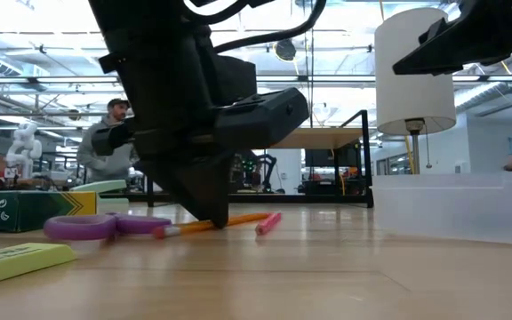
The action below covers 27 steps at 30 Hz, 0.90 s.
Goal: Pack school essentials
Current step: Put the orange pencil into the purple supply box
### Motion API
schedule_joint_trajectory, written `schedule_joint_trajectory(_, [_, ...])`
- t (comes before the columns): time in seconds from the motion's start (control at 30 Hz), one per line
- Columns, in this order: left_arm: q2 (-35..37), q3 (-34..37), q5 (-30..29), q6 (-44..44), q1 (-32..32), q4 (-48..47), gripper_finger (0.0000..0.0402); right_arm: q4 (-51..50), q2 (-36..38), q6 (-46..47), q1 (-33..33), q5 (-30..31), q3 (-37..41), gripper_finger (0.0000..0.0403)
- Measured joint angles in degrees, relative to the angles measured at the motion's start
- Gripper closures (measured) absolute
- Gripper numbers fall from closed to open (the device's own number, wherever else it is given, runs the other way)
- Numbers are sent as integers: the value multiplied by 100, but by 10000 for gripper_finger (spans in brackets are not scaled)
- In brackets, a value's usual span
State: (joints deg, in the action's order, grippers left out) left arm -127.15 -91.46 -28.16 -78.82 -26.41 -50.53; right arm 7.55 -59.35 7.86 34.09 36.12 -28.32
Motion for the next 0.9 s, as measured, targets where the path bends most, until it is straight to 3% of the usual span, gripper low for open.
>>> schedule_joint_trajectory(0.23, [0,-4,96,229,41,-45,373,-2,0,39,0,-44,0,291])
schedule_joint_trajectory(0.9, [26,13,-49,278,149,-191,375,-7,0,21,0,-44,0,291])
